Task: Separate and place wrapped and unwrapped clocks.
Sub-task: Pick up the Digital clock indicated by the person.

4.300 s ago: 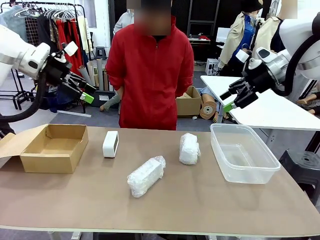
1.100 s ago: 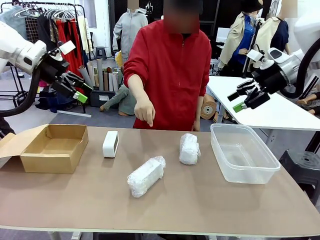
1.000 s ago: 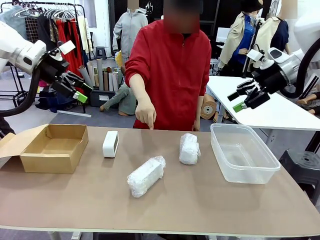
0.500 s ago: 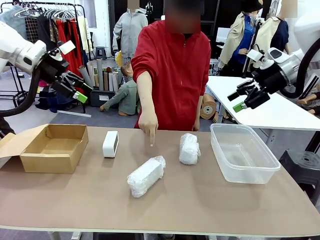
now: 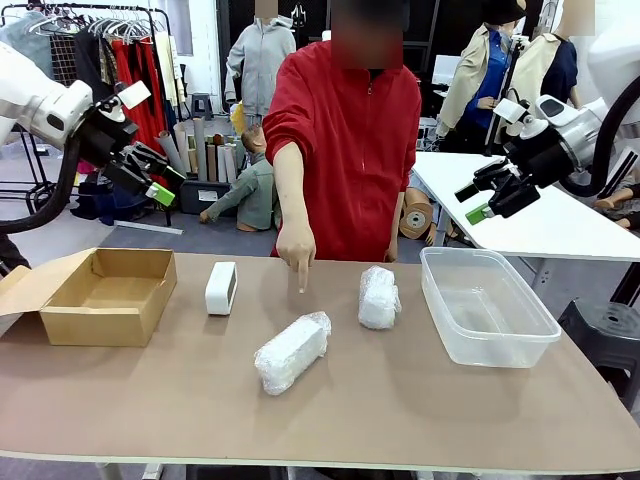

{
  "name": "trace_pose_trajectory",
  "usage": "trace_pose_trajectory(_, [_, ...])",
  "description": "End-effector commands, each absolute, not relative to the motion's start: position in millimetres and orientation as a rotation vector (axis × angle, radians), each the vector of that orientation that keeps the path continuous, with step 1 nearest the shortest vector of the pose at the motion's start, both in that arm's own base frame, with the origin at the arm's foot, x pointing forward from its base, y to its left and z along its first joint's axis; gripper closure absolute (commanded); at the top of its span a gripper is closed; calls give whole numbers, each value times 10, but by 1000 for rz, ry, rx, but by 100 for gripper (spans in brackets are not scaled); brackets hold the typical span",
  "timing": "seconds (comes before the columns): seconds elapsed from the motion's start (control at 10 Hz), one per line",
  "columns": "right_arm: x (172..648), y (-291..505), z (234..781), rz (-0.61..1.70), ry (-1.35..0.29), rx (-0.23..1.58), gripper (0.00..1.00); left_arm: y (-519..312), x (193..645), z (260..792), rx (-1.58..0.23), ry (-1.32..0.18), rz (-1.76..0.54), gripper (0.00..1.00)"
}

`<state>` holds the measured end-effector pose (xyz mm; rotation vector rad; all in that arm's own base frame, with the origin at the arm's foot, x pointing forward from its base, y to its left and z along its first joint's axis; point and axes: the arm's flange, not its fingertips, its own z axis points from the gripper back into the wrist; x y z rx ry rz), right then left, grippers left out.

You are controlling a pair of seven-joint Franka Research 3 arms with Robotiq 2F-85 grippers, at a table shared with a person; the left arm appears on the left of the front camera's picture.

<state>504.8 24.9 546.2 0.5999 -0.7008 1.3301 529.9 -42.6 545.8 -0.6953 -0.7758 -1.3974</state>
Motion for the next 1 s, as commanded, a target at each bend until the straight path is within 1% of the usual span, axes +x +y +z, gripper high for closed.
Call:
trace_pose_trajectory(0.0, [5048,253,5472,1331,-703,600,0,-424,5299,5461,-693,-774,-1399,0])
trace_pose_trajectory(0.2, [5048,253,5472,1331,-703,600,0,-426,5299,5458,-695,-776,-1397,0])
trace_pose_trajectory(0.5, [5048,253,5472,1331,-703,600,0,-699,5028,5442,-623,-573,-1327,0])
trace_pose_trajectory(0.6, [5048,253,5472,1331,-703,600,0,-820,4891,5502,-598,-534,-1306,0])
trace_pose_trajectory(0.7, [5048,253,5472,1331,-703,600,0,-1115,4800,5475,-562,-513,-1294,0])
trace_pose_trajectory(0.9, [5048,253,5472,1331,-703,600,0,-1425,4691,5479,-504,-467,-1287,0])
